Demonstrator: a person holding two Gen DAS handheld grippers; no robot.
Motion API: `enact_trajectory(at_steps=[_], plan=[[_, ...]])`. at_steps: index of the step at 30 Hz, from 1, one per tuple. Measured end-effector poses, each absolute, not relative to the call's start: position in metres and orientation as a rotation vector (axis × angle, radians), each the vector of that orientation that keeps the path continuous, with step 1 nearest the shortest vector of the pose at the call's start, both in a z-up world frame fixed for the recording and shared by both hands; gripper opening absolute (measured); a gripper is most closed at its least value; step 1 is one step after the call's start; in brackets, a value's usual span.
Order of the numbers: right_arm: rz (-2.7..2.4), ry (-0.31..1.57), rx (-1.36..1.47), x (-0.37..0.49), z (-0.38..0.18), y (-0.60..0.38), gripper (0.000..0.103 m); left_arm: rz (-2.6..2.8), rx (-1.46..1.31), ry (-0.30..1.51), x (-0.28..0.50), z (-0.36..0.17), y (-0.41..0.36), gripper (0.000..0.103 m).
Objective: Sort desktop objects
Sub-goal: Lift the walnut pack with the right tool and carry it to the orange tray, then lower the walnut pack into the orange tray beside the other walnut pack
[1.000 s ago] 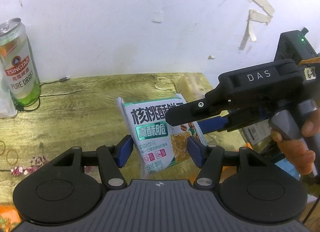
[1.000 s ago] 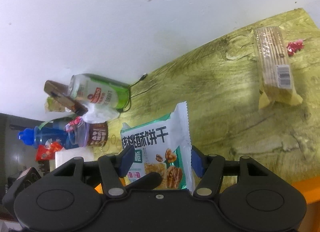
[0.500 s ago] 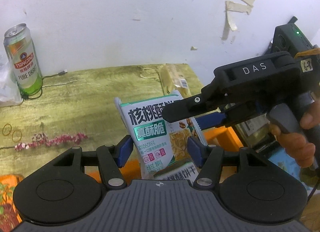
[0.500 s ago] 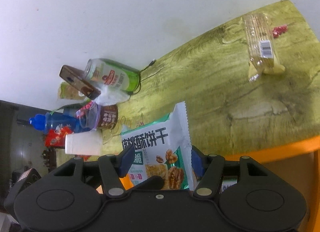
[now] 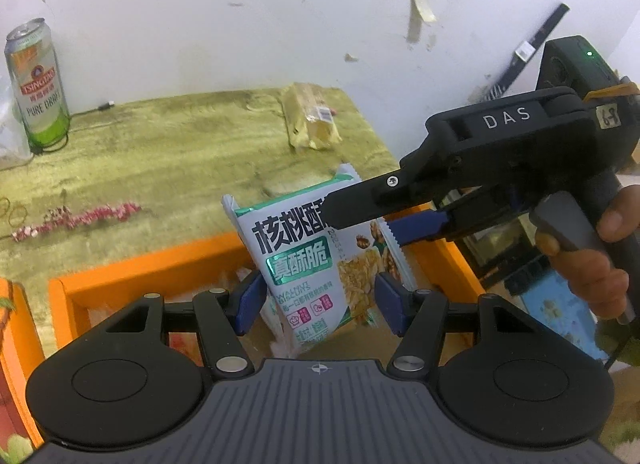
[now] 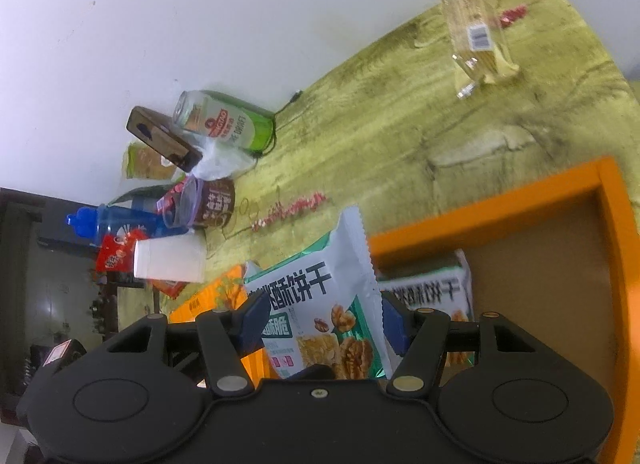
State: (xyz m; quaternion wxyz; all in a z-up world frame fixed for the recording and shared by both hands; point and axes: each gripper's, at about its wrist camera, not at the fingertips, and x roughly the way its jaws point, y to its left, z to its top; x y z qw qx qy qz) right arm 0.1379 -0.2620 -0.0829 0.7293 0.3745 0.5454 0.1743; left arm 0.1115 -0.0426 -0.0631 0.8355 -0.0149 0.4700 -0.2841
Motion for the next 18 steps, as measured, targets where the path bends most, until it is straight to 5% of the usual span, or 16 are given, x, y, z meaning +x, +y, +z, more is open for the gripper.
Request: enact_trajectory(at_steps=[18], plan=[[0.376,1.292,0.833,0.073,-0.132,-0.277,0.058,-0.605,-0.043,1.097,0.052,-0.109,-0.066,0.06]])
